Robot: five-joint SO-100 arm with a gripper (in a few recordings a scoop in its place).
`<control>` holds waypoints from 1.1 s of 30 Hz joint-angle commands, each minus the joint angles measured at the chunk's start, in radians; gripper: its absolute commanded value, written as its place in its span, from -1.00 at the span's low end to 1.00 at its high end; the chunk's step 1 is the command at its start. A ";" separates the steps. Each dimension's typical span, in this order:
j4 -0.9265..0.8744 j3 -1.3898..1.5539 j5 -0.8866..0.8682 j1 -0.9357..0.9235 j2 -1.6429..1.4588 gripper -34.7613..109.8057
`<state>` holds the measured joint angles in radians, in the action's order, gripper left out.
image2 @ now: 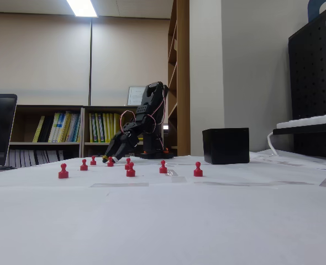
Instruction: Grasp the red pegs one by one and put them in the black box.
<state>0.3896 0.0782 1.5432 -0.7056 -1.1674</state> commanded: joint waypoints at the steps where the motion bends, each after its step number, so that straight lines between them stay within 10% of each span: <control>1: 0.051 0.071 0.034 0.009 -0.072 -0.32; 33: 0.006 0.318 0.048 -0.049 -0.284 -0.32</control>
<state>0.3835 0.3513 1.5846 -0.7424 -1.4312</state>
